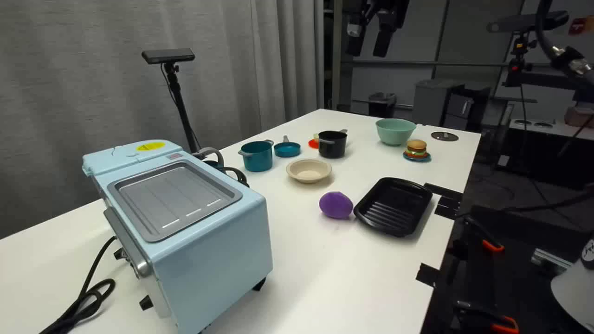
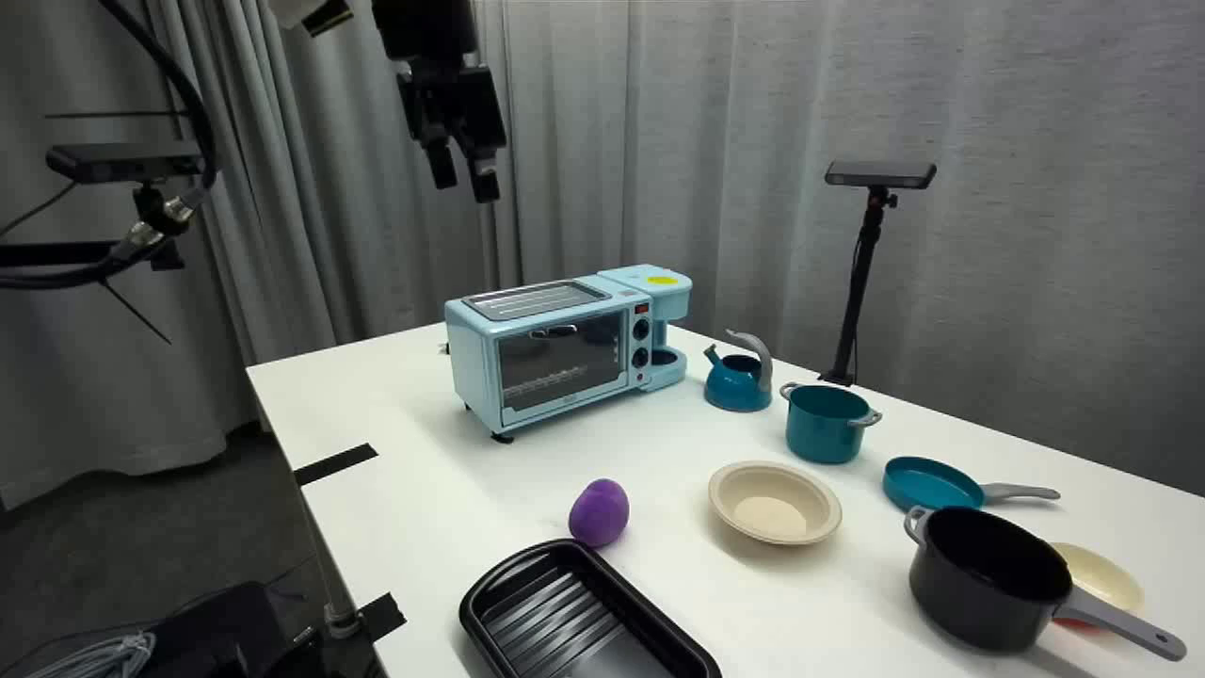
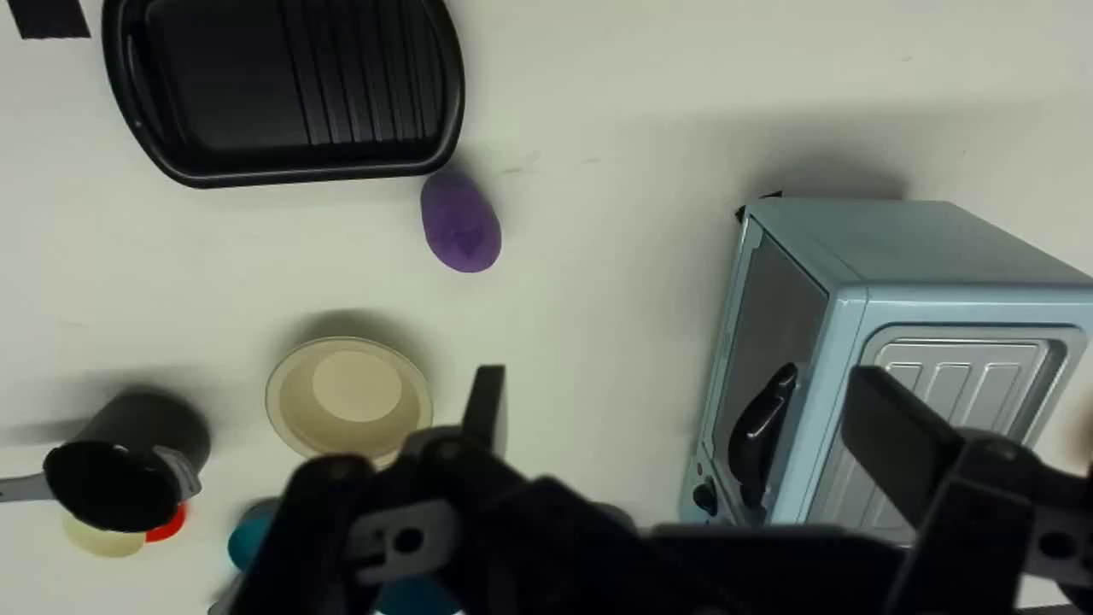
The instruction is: Put the purple object on the plate.
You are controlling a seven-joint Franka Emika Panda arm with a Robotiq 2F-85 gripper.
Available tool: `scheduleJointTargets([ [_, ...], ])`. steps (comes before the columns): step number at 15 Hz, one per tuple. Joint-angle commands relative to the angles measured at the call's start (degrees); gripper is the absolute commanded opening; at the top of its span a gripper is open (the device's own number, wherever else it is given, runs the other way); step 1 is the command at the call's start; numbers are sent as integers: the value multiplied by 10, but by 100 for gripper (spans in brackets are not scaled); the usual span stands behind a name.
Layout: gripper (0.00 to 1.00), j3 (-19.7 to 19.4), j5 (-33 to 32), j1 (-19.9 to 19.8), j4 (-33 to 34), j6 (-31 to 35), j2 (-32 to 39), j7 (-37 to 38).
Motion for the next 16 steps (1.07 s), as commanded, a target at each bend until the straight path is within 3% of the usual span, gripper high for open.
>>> scheduleJointTargets([
  [1,100,-2,-1,2,1,-1,2,1],
  [12,100,-5,1,5,7,-28,6,-6],
  [13,100,13,-1,4,-9,38,59,11],
  [16,100,24,-20,2,-36,97,114,9],
])
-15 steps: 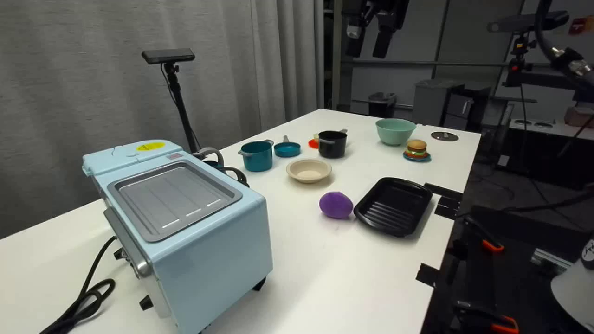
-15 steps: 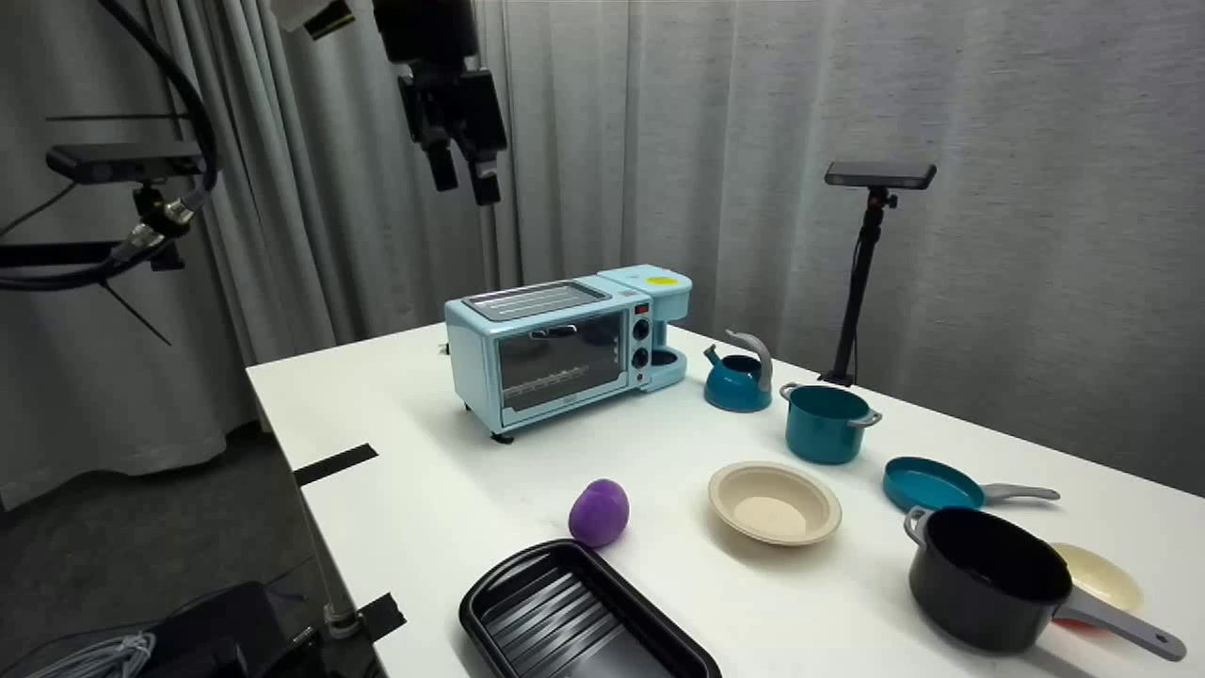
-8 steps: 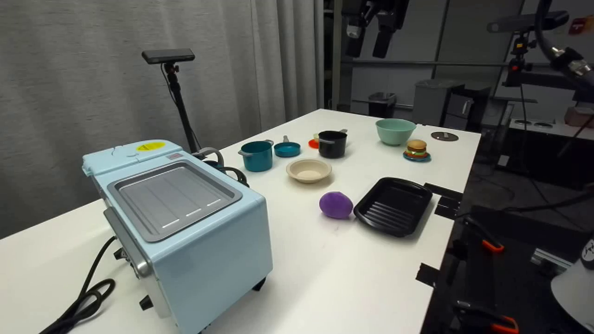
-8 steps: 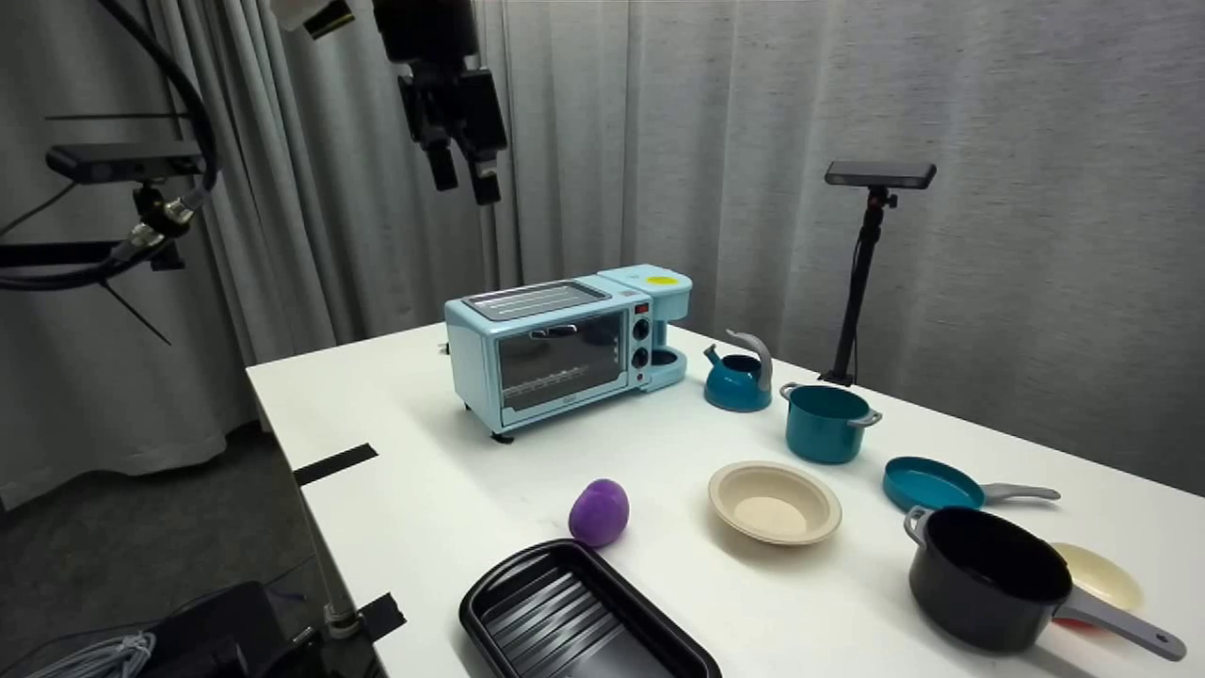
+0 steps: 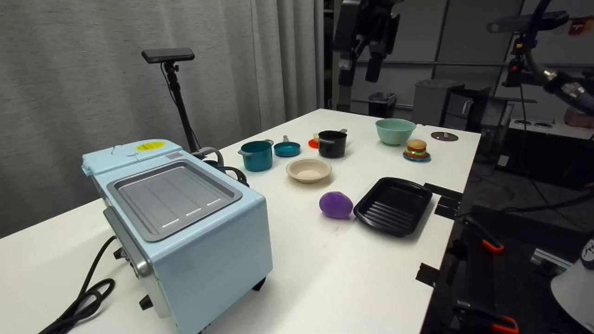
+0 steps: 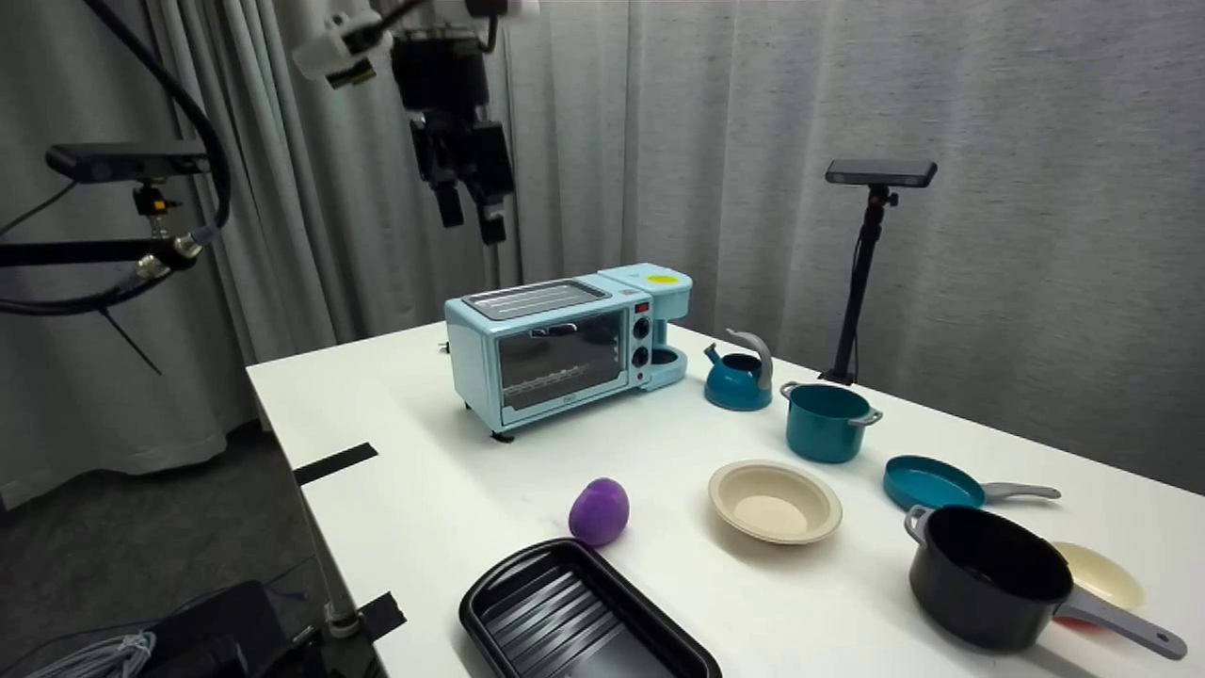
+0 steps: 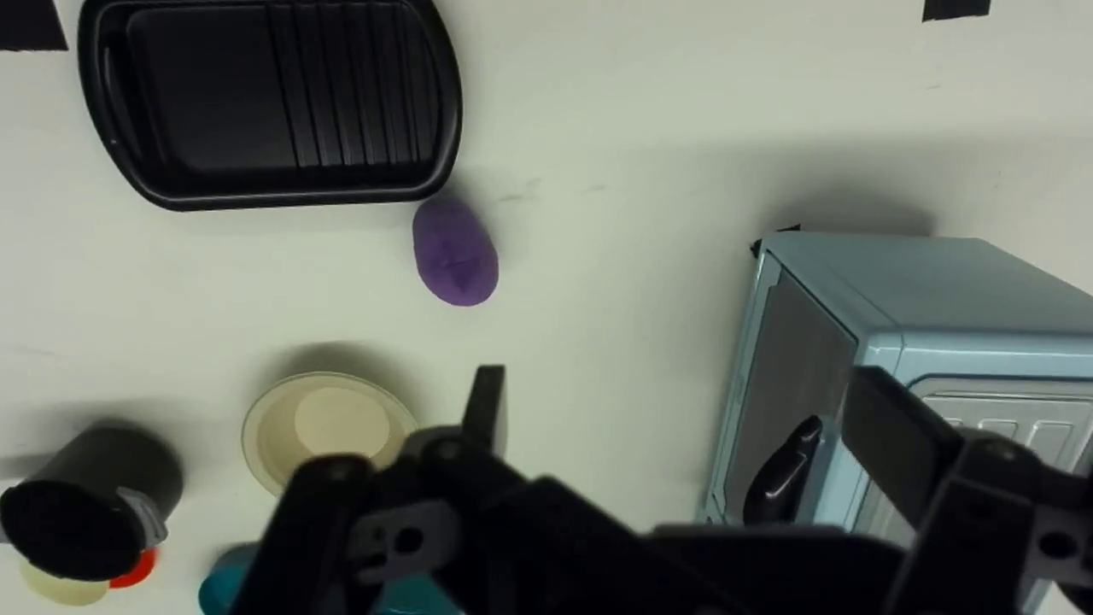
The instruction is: Put the purple object on the plate.
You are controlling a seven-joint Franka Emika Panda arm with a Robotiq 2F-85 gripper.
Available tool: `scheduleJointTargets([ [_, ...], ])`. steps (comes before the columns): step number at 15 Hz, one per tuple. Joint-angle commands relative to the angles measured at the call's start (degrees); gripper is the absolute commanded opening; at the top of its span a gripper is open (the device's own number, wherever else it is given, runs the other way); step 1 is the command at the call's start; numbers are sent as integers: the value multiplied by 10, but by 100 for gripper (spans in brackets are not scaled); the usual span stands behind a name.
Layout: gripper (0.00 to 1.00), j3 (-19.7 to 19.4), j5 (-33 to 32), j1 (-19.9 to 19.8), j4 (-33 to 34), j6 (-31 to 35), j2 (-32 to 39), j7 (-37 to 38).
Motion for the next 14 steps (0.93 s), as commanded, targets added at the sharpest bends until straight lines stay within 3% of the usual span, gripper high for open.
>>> scheduleJointTargets([
  [1,100,14,-25,2,-20,85,95,12],
  [6,100,6,-104,-3,-19,165,217,40],
  [14,100,-57,-233,4,-18,217,350,97],
])
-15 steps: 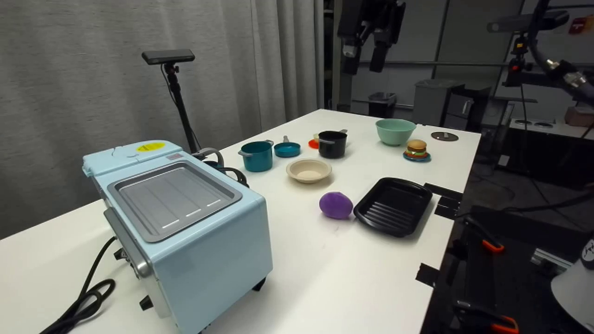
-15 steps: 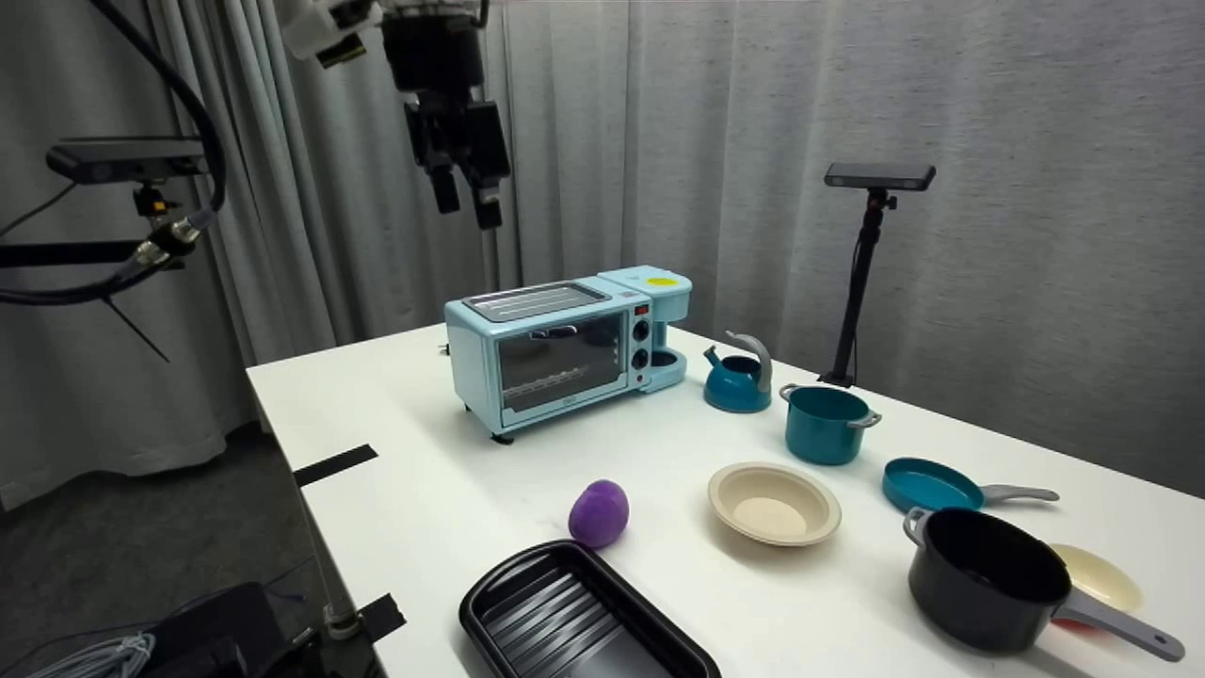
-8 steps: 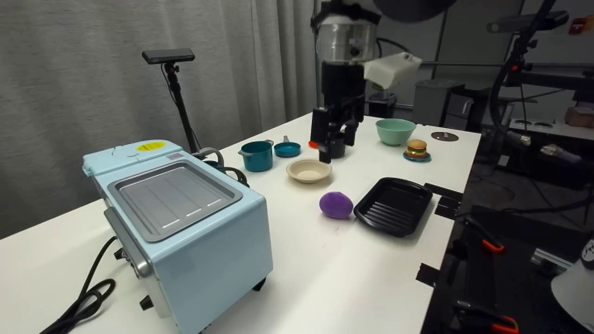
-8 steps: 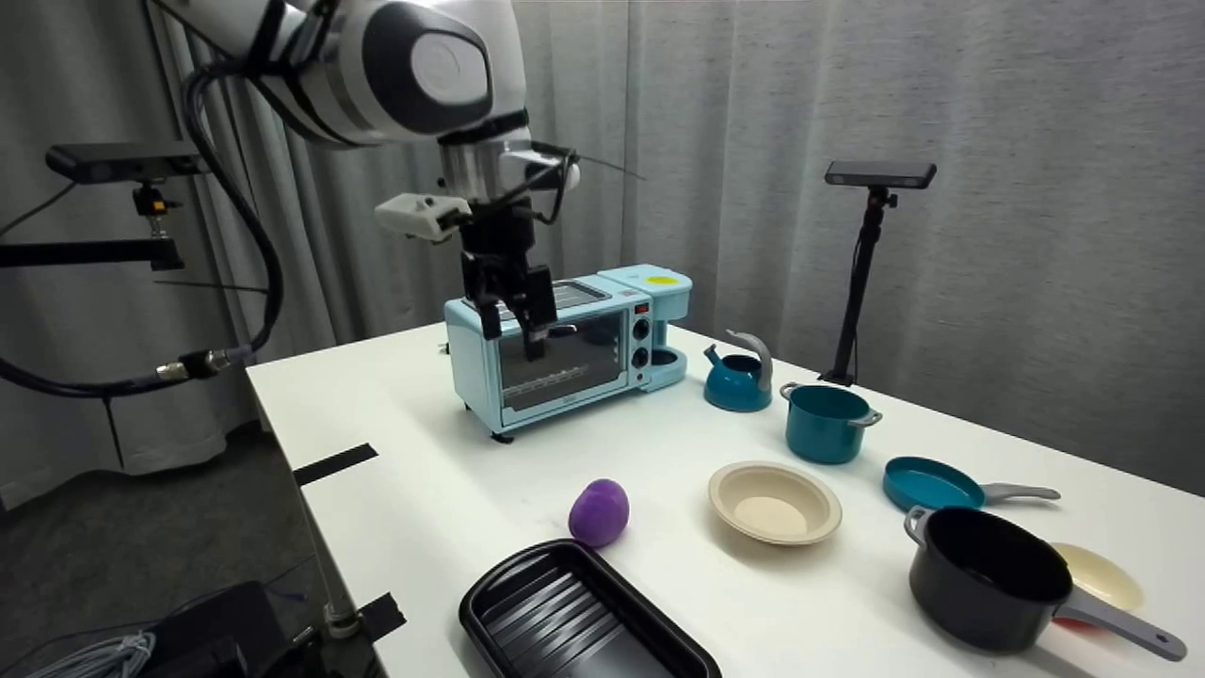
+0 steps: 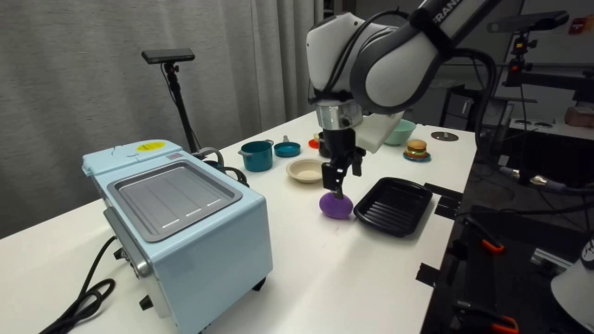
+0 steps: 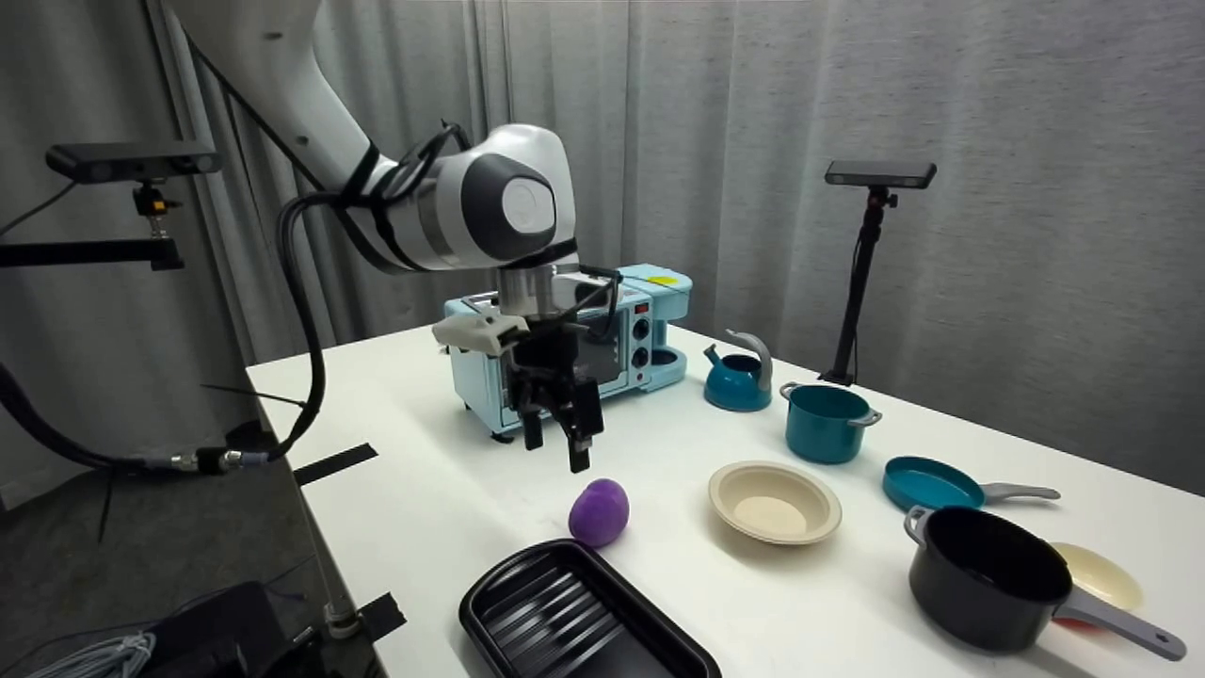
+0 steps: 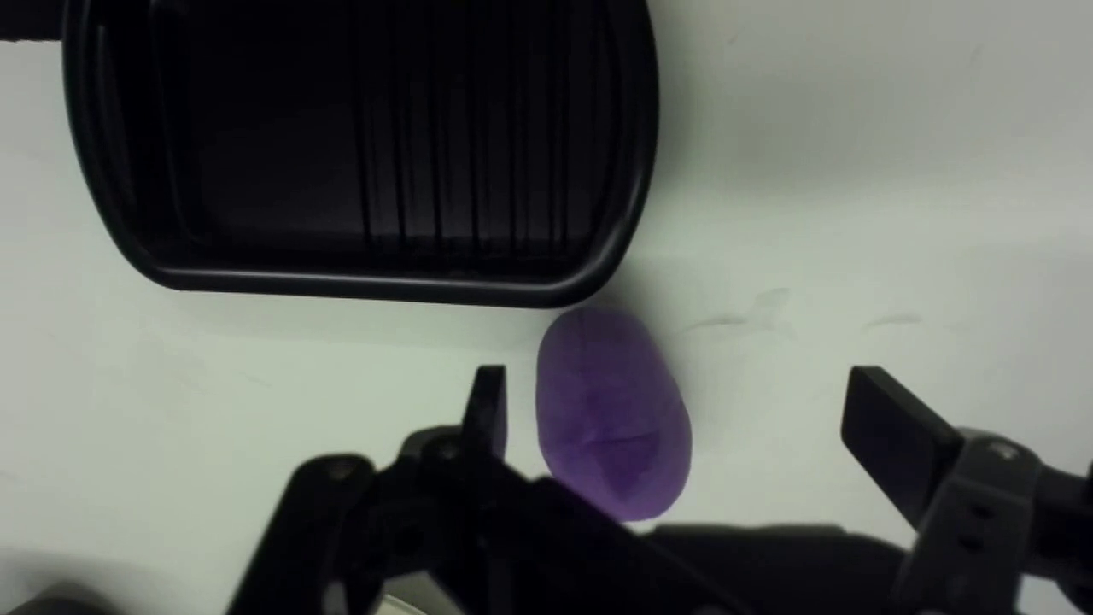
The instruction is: Put the purple object on the plate.
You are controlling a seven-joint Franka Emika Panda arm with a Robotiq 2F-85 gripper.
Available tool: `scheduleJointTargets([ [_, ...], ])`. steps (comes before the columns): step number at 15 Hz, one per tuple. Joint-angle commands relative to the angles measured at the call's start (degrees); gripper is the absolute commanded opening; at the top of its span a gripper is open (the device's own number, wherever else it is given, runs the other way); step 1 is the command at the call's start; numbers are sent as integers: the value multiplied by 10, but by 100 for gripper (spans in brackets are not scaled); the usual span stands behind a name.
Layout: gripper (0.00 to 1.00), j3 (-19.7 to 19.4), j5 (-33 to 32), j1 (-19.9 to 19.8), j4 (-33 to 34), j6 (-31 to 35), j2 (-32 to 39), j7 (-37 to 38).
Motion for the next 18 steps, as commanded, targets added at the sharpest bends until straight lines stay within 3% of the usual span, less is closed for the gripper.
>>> scheduleJointTargets([
  [1,100,-31,-44,8,18,42,60,22],
  [6,100,-61,-48,25,47,82,136,25],
  [8,72,-72,-45,33,60,85,155,25],
  [10,56,-78,-34,40,71,83,164,18],
  [15,19,-71,-11,44,96,74,139,-7],
  [18,3,-66,14,43,123,59,118,-15],
])
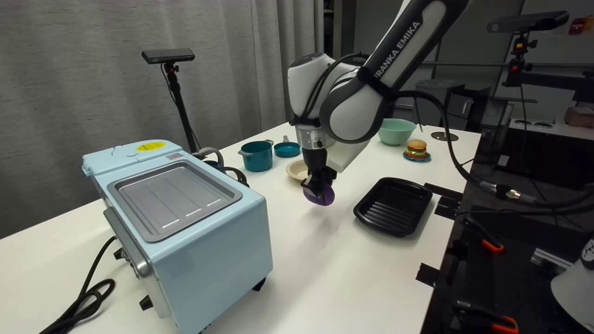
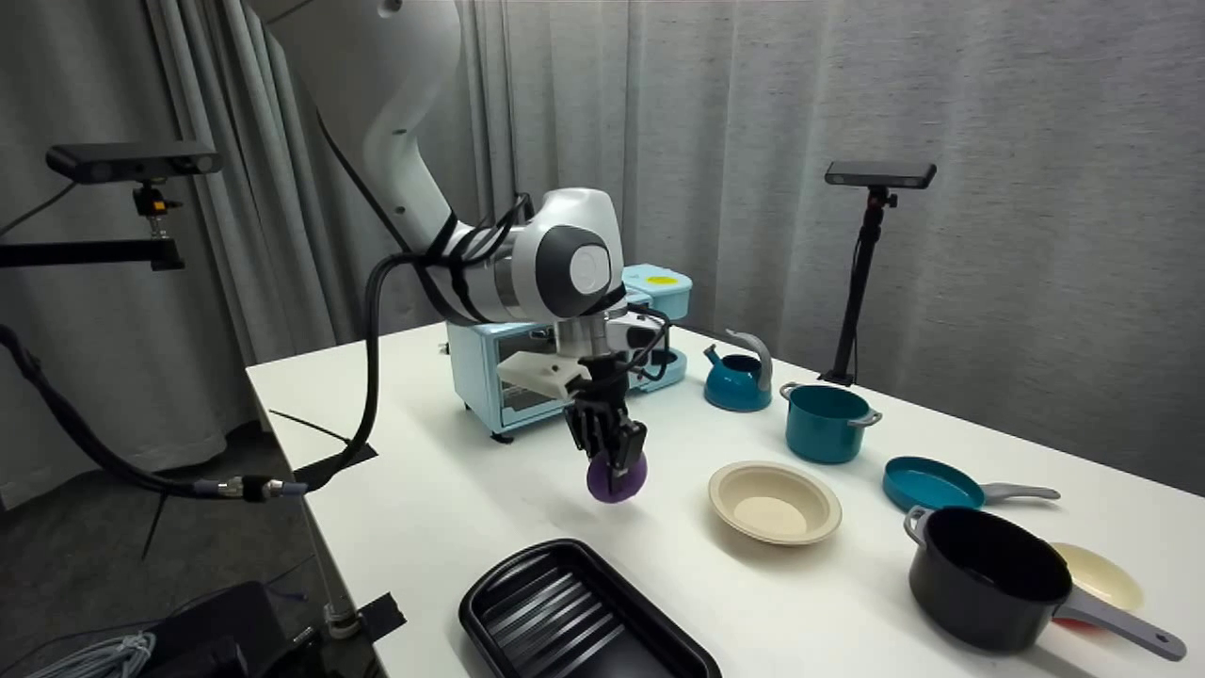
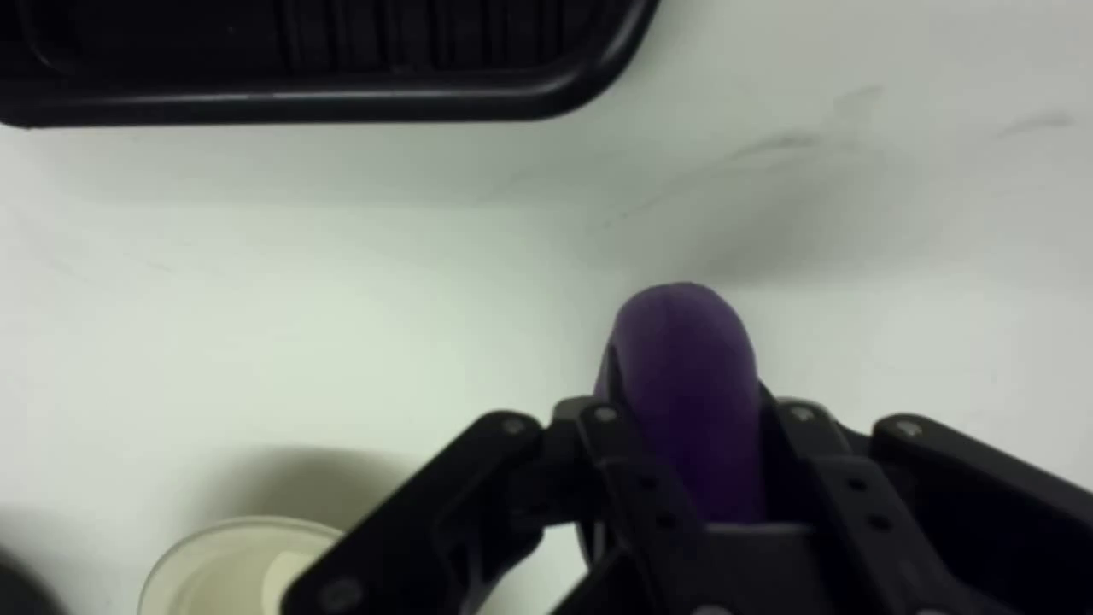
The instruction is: Put the purple object on the plate.
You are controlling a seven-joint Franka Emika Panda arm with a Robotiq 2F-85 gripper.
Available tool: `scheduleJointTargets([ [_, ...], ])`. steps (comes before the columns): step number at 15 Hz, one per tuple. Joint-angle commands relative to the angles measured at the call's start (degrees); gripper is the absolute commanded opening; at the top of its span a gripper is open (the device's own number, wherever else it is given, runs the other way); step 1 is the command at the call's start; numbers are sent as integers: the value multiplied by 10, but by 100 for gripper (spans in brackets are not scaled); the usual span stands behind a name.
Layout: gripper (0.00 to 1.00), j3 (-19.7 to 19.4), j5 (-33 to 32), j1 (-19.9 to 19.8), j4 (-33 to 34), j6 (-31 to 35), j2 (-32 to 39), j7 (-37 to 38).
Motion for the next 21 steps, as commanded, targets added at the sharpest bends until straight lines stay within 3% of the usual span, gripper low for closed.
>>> scheduleJointTargets([
  [1,5,-1,36,4,33,-21,-29,-20],
  [6,5,-15,61,-10,110,-32,-6,-18],
  [14,5,-79,52,-44,232,-82,90,-7],
  [21,5,-96,58,-53,286,-112,181,-7],
])
